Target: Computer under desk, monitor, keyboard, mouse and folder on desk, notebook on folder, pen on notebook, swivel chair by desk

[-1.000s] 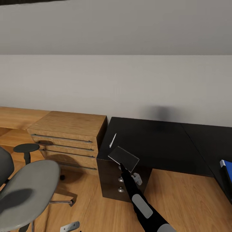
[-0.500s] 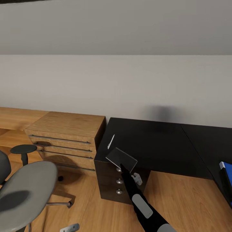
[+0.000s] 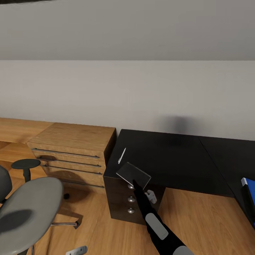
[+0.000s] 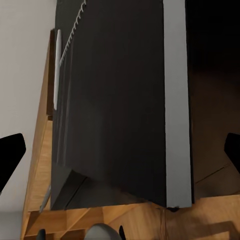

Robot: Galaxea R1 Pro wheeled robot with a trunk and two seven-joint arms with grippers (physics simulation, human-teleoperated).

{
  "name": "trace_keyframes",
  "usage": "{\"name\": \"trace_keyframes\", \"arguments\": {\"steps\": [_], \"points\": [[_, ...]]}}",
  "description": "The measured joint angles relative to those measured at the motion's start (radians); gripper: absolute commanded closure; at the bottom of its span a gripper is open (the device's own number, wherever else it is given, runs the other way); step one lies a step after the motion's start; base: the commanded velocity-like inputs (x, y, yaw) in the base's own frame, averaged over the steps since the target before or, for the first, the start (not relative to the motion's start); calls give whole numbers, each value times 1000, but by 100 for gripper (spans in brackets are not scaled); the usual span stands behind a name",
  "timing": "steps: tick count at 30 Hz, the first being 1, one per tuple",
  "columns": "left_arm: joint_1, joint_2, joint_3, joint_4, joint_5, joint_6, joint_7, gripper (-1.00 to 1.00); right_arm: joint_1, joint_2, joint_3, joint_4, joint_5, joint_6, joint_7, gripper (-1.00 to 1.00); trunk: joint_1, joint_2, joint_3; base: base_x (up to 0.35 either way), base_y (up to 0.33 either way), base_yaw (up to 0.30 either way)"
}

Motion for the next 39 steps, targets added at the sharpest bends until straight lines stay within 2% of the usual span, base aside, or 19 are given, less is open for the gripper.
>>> {"name": "trace_keyframes", "arguments": {"steps": [15,19,20,31,39], "points": [[0,0,0,1,0,0,1,-100,0,0,-13,0,0,-5,5,-100,0,0,0,0,0,0],[0,-1,0,2,0,0,1,-100,0,0,-12,0,-1,-34,5,-100,0,0,0,0,0,0],[0,-1,0,2,0,0,1,-100,0,0,-12,0,-1,-37,5,100,0,0,0,0,0,0],[0,0,1,2,0,0,1,-100,0,0,-11,0,2,-52,8,100,0,0,0,0,0,0],[0,-1,2,2,0,0,2,-100,0,0,-11,0,4,-52,9,100,-31,56,25,0,0,0]]}}
